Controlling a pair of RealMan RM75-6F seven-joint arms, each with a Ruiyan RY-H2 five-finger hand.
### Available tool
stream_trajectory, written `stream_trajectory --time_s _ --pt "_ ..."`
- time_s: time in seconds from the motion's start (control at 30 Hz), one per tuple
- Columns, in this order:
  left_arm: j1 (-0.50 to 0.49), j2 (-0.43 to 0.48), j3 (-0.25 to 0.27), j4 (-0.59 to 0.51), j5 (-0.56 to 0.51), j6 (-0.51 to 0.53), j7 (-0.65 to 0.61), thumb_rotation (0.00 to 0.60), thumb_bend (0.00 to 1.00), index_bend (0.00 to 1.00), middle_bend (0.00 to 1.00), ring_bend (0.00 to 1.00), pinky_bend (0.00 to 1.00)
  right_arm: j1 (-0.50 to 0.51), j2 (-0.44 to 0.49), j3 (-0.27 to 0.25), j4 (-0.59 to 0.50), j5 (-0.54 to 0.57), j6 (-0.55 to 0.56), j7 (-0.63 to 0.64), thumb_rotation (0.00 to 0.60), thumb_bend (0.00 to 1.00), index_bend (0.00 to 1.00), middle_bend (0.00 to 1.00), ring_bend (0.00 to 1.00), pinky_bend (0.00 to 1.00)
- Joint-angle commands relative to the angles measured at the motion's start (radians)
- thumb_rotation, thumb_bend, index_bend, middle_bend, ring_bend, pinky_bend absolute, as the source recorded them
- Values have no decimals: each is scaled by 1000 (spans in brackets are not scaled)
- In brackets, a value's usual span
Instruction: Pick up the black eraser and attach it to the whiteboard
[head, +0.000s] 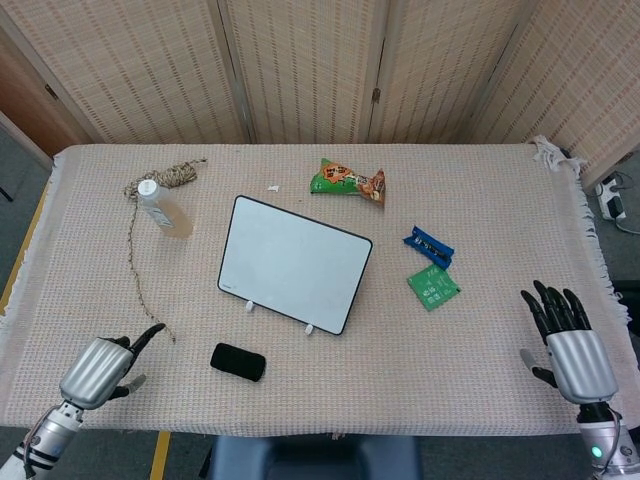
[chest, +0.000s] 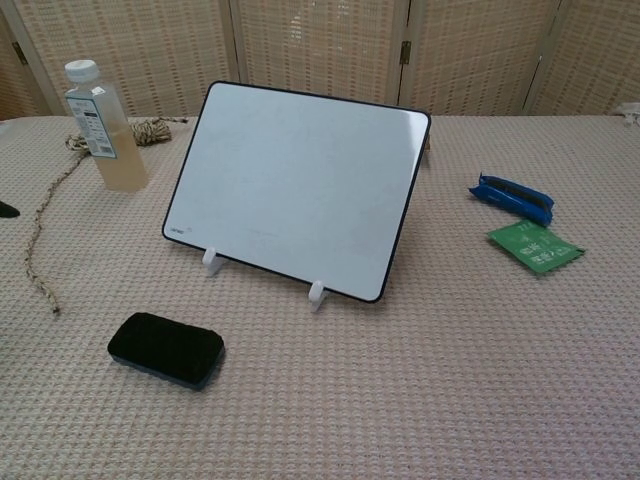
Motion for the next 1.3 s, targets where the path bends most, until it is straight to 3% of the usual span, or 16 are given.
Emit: stream_trajectory --time_s 0.03,0.37,0.67,1.0,1.3 --pt "-114 56 16 -109 -44 -211 -6 600 249 228 997 762 907 6 -4 -7 -3 0 -19 -14 600 319 0 0 0 0" --pt "-204 -13 -31 -144 -184 -371 114 600 249 275 1000 886 1000 13 7 -5 -12 13 -38 -9 600 320 0 0 0 0" --pt "-252 -70 -45 -147 -280 -438 194 600 251 280 1000 889 1000 13 2 -1 -16 27 -43 -32 600 319 0 0 0 0" --pt "-291 -129 -60 -155 -315 -436 256 600 251 258 1000 885 1000 19 3 1 -24 51 -68 -49 600 319 0 0 0 0" --pt "-358 -157 -80 -151 -454 -511 329 600 252 269 1000 883 1000 24 8 10 -26 74 -80 -44 600 319 0 0 0 0"
